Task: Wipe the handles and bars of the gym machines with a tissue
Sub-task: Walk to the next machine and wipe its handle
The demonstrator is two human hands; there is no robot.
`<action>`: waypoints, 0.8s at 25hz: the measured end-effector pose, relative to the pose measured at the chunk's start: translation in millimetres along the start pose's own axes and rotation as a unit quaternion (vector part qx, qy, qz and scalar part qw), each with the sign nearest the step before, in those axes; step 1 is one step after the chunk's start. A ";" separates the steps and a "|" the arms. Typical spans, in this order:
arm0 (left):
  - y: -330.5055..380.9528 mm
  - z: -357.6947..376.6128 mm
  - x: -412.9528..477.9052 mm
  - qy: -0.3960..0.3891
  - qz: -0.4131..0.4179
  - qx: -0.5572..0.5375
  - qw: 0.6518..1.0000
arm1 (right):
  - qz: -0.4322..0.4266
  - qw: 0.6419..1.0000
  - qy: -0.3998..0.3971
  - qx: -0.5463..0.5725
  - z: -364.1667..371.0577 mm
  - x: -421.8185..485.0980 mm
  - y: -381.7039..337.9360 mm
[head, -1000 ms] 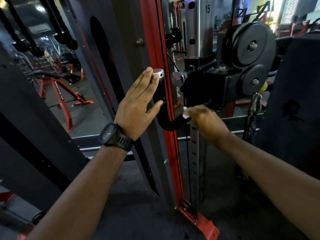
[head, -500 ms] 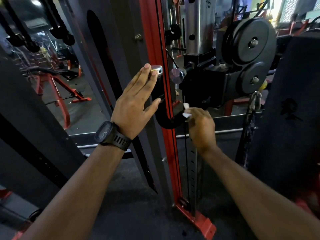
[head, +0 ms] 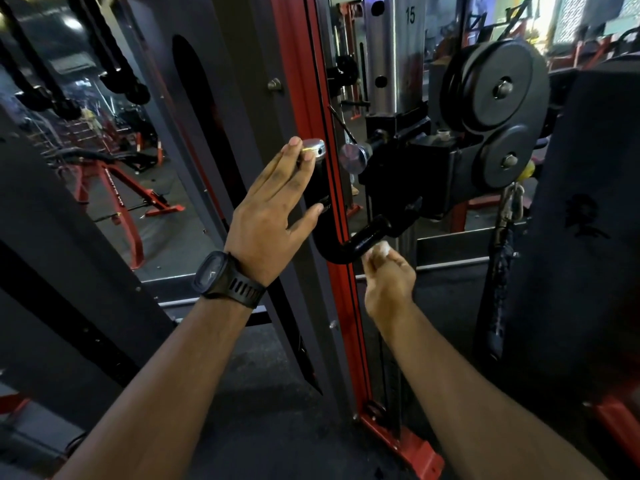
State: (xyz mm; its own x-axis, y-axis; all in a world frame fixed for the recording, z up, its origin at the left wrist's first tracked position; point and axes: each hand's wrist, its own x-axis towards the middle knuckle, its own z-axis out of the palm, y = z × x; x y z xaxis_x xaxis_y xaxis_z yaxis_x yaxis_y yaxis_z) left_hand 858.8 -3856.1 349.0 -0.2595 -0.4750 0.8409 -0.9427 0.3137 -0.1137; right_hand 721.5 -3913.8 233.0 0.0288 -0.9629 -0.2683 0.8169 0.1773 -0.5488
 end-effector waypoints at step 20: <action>-12.3 -8.0 12.7 0.039 0.016 -0.048 0.998 | -0.339 0.855 -0.133 -0.370 22.5 -68.9 4.3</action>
State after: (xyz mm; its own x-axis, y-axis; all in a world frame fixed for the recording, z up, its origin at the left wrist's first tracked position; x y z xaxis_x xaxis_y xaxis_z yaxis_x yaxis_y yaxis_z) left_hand 868.8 -3859.4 365.3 -0.2683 -0.3984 0.8771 -0.9087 0.4069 -0.0931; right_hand 736.0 -3851.3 267.0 -0.0963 -0.8902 0.4453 0.1120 -0.4542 -0.8838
